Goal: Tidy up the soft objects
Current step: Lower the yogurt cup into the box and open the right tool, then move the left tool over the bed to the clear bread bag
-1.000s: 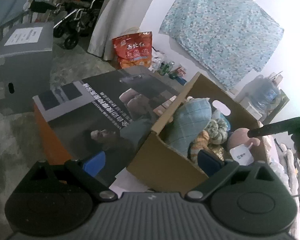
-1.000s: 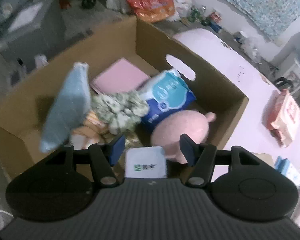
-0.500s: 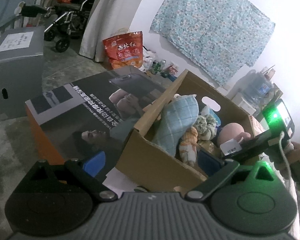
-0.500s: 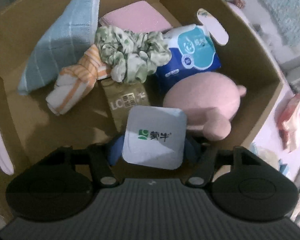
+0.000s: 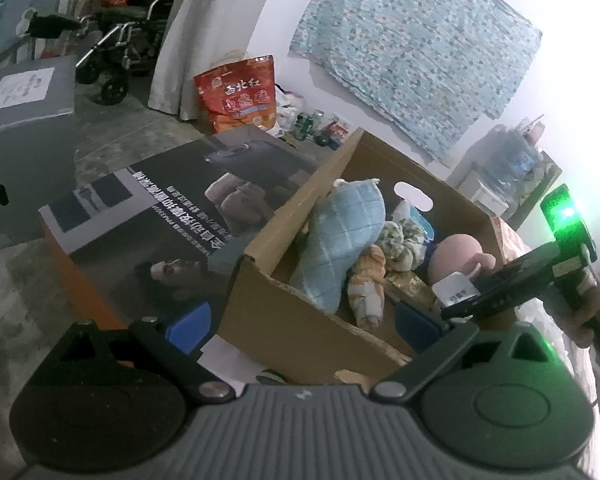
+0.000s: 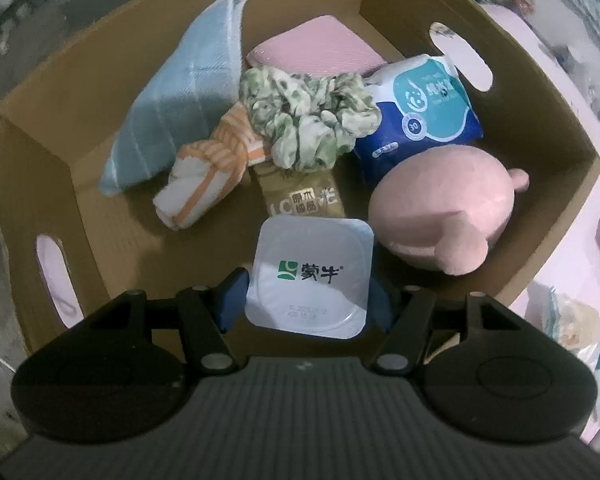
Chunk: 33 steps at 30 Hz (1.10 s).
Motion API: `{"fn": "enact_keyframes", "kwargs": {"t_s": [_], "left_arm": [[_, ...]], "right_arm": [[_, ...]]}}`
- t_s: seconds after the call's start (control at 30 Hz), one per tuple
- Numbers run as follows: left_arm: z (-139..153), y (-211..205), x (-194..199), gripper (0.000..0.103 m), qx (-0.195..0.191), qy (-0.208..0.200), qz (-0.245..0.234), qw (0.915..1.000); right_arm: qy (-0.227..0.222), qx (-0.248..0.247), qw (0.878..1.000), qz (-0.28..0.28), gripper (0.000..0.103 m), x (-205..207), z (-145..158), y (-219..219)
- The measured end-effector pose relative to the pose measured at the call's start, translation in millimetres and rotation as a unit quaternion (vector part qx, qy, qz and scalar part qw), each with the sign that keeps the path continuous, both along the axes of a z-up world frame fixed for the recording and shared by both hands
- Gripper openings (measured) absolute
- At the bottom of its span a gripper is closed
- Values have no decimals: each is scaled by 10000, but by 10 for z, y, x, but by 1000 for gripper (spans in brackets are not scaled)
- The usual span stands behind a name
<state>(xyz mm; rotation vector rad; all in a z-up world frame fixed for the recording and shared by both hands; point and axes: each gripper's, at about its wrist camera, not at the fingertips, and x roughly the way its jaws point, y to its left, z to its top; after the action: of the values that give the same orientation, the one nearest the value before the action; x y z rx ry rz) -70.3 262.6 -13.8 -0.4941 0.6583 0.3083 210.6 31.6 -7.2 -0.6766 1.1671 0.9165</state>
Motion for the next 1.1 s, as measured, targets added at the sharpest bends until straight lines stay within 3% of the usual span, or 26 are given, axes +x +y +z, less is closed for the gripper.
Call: {"fn": "enact_keyframes", "kwargs": {"t_s": [0.2, 0.4, 0.47, 0.67, 0.8, 0.93, 1.1], "left_arm": [[22, -61, 48, 99, 57, 47, -61, 10000], [101, -145, 102, 99, 201, 47, -146, 9997], [150, -187, 133, 99, 276, 32, -197, 9994], [415, -415, 371, 99, 738, 1, -560, 9957], [639, -714, 679, 99, 1091, -28, -1071, 9882], [797, -1122, 1099, 99, 1370, -31, -1681, 9762], [918, -1807, 1680, 100, 1764, 4, -2488, 9524]], "right_arm": [[-257, 2, 9996, 89, 68, 10, 54, -66], [-247, 1006, 9937, -419, 72, 185, 490, -385], [-166, 1508, 9864, -632, 79, 201, 643, -581], [-30, 2758, 9514, -1370, 87, 104, 934, -1476], [-82, 3216, 9260, -1975, 89, 38, 1008, -2160], [-324, 3521, 8947, -2730, 91, 42, 1053, -2916], [-491, 3712, 8466, -3782, 94, 137, 939, -3879]]}}
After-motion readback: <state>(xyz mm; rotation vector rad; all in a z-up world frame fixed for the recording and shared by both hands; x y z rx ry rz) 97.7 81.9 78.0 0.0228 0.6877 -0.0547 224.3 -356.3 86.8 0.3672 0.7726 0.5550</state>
